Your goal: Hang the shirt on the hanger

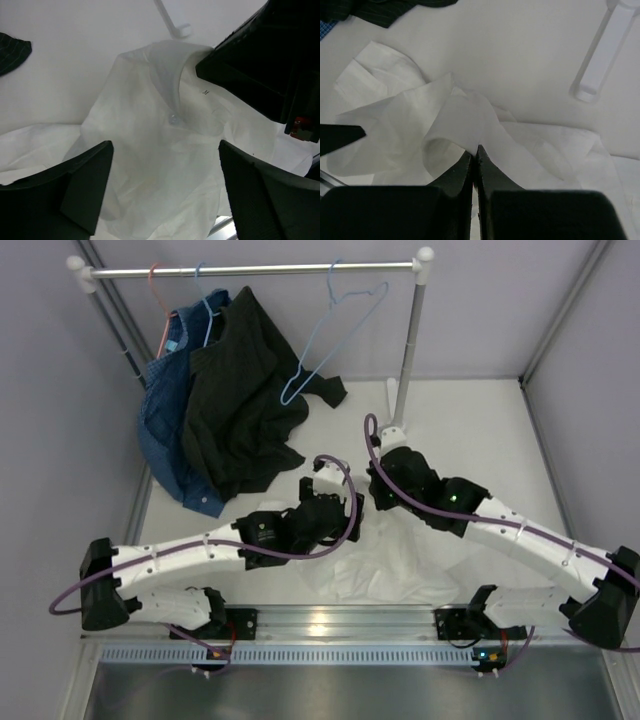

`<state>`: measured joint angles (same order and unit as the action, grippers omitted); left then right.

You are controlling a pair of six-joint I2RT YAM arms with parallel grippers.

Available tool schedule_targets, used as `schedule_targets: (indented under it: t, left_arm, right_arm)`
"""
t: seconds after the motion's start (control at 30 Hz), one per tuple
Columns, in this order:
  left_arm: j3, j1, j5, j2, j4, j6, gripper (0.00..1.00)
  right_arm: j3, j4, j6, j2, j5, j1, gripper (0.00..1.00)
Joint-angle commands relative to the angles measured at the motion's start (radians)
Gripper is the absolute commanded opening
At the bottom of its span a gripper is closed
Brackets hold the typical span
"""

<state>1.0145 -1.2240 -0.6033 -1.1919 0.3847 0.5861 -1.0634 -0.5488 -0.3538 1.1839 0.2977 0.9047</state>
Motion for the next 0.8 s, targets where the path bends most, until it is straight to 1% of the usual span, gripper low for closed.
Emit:
schedule_targets:
  t: [0.0,0.07,0.13,0.23,0.27,0.33,0.4,0.43,0.47,0.57,0.6,0.67,0.77]
  left_arm:
    - [-0.006,-0.003,0.028,-0.029,-0.116,-0.063,0.83]
    - [-0.037,-0.002,0.031,-0.032,-0.164,-0.068,0.76]
    - [-0.076,0.0,0.045,-0.032,-0.24,-0.077,0.75]
    - [-0.091,0.003,0.039,-0.046,-0.318,-0.098,0.75]
    - [-0.087,0.006,0.03,-0.06,-0.323,-0.097,0.75]
    - [-0.068,0.012,-0.006,-0.074,-0.326,-0.085,0.69]
    - [-0.062,0.017,-0.061,-0.097,-0.325,-0.066,0.66]
    - [-0.059,0.023,-0.073,-0.104,-0.326,-0.055,0.61]
    - [-0.062,0.026,-0.081,-0.11,-0.334,-0.046,0.58]
    - [-0.091,0.035,-0.069,-0.115,-0.376,-0.034,0.52]
    - [-0.094,0.035,-0.073,-0.117,-0.407,-0.025,0.5]
    - [-0.103,0.037,-0.088,-0.126,-0.421,-0.012,0.46]
    - [-0.126,0.038,-0.058,-0.124,-0.484,-0.017,0.45]
  right_arm:
    - [-0.076,0.012,-0.02,-0.024,0.035,-0.013,0.0]
    - [-0.076,0.013,-0.016,-0.033,0.037,-0.023,0.0]
    - [-0.072,0.013,-0.014,-0.046,0.032,-0.026,0.0]
    - [-0.072,0.012,-0.008,-0.05,0.015,-0.027,0.0]
    - [-0.072,0.013,-0.01,-0.05,0.008,-0.027,0.0]
    - [-0.072,0.013,-0.007,-0.05,0.003,-0.027,0.0]
    - [-0.069,0.018,-0.005,-0.05,-0.009,-0.027,0.0]
    - [-0.067,0.023,-0.004,-0.055,-0.014,-0.027,0.0]
    - [-0.063,0.024,-0.005,-0.056,-0.02,-0.027,0.0]
    - [-0.063,0.029,-0.004,-0.059,-0.028,-0.027,0.0]
    - [-0.063,0.029,-0.002,-0.061,-0.029,-0.027,0.0]
    - [-0.063,0.03,-0.001,-0.064,-0.034,-0.027,0.0]
    - [-0.061,0.032,0.001,-0.061,-0.04,-0.027,0.0]
